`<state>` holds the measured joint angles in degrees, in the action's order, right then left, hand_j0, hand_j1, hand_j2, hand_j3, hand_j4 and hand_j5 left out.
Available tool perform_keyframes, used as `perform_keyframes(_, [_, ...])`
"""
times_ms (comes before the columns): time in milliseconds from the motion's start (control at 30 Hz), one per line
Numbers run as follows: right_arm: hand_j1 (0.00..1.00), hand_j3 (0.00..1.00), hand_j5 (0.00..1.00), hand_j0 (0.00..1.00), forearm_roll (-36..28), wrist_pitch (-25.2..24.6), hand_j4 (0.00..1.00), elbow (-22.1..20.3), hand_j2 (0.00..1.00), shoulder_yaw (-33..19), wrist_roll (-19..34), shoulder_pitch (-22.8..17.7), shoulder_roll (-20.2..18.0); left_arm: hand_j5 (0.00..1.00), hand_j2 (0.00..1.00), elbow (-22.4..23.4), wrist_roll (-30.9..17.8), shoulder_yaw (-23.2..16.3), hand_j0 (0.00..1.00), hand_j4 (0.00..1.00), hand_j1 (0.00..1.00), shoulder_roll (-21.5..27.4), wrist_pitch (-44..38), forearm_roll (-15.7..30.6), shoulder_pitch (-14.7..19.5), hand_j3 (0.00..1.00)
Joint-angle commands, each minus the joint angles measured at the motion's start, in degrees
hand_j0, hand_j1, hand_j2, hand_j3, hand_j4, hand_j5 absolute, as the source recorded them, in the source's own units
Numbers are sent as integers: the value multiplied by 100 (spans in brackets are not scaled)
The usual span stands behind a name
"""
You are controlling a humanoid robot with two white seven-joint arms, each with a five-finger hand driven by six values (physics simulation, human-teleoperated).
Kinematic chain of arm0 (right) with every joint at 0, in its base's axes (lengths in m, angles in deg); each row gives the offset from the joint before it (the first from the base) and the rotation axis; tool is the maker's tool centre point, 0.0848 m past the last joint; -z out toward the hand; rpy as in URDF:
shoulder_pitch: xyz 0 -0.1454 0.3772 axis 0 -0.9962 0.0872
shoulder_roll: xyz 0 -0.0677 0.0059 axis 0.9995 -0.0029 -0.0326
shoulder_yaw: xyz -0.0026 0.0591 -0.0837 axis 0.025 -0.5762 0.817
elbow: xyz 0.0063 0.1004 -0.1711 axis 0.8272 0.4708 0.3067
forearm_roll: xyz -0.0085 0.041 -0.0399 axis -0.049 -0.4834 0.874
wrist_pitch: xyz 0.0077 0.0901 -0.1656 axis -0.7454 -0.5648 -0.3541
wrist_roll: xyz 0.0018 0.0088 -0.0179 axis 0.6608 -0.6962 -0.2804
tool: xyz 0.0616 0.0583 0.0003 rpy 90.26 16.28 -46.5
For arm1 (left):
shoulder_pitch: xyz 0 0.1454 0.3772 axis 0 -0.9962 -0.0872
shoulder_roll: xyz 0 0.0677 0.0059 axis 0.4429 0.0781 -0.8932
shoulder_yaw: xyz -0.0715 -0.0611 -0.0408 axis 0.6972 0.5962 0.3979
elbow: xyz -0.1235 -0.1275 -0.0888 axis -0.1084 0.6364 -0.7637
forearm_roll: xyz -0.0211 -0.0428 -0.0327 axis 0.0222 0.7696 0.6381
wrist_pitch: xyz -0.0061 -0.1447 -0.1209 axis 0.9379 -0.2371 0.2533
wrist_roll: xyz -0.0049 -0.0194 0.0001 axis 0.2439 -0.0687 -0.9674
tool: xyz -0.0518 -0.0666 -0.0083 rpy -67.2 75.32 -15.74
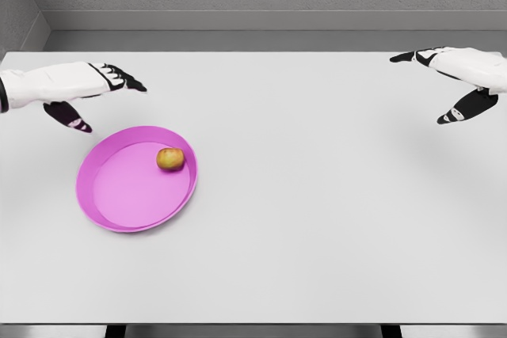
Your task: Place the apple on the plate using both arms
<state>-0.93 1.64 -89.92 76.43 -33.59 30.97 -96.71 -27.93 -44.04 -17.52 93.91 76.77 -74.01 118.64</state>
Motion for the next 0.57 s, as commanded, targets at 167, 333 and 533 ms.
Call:
perform_keyframes(167, [100,100,100,100,-12,-2,100,-9,100,-10,-2,0,-7,100,100,430,32,353,100,100,100,59,-10,92,-114,100])
perform_keyframes(333, [100,100,100,100,-12,-2,100,-9,100,-1,-2,0,-7,100,100,439,32,371,100,100,100,50,-10,66,-123,100])
perform_keyframes(533, [100,100,100,100,-12,-2,100,-9,100,-1,-2,0,-7,100,100,439,24,371,100,100,100,50,-10,57,-141,100])
